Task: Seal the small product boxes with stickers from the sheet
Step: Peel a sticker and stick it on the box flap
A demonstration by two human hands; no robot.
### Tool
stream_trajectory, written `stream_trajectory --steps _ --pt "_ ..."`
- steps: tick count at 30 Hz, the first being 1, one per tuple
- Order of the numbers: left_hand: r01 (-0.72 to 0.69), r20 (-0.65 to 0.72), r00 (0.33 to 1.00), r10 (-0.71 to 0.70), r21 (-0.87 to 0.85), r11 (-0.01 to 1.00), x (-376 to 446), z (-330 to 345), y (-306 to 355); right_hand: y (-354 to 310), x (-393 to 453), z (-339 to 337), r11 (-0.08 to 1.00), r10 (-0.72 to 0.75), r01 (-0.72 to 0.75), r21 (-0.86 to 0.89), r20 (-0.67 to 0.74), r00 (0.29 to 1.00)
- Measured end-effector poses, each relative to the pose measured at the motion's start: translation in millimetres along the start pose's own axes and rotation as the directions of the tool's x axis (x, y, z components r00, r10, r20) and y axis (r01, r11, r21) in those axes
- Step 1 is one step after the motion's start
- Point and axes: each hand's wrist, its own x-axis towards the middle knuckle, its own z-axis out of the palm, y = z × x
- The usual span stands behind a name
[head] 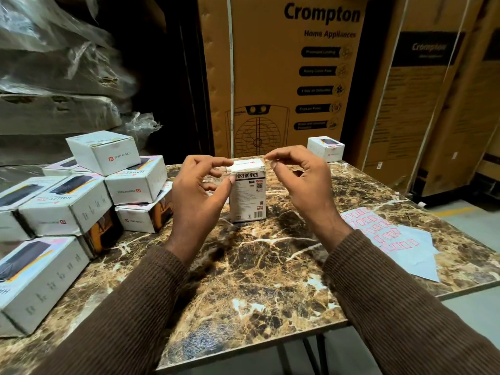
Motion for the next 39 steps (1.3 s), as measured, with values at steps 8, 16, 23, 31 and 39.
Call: stream_trajectory --steps 8,16,23,31,39 --pt "-0.228 0.233 0.943 0.239 -0.074 0.971 -29 34 36 -17 -9 -85 0.989 0.085 -0.096 0.113 0.102 0.991" --pt "-0.179 0.611 0.765 0.204 -0.103 0.978 -45 80 41 21 -23 -177 0.960 0.231 -0.161 -0.228 0.328 0.916" --pt "-0.213 0.747 0.631 0.210 -0.093 0.972 -45 108 59 49 -31 -193 0.889 0.303 -0.079 -0.451 0.450 0.840" --pt "-0.263 0.806 0.540 0.242 -0.111 0.958 -50 123 69 59 -32 -190 0.871 0.230 0.105 -0.479 0.588 0.775" --pt "-0.278 0.799 0.544 0.255 -0.115 0.954 -52 121 71 64 -27 -181 0.820 0.187 0.290 -0.493 0.709 0.680"
